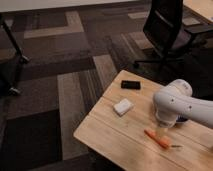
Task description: Place the pepper in the ceramic cup
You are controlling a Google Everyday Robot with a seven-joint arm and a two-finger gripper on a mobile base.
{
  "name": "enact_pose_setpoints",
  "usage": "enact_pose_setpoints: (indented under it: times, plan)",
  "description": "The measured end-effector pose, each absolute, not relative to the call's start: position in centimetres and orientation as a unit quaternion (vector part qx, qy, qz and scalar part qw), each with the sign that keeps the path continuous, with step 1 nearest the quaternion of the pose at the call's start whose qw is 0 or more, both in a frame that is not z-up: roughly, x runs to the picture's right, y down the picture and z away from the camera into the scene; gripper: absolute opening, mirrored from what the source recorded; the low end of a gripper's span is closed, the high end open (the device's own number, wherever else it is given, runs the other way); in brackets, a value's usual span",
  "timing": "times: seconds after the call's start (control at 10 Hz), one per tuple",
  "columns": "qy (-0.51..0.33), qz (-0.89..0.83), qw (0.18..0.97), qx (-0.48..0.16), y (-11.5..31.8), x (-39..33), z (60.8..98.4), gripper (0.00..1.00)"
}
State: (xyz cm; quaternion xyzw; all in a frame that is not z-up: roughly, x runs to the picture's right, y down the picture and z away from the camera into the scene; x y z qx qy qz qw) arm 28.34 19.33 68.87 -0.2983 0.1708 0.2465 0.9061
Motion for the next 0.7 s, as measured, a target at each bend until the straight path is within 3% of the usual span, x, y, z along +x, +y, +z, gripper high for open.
enact_pose_setpoints:
  times: [0.7]
  plan:
    - [0.174, 0.299, 0.891, -0.296, 24.2, 29.7, 69.6, 0.65]
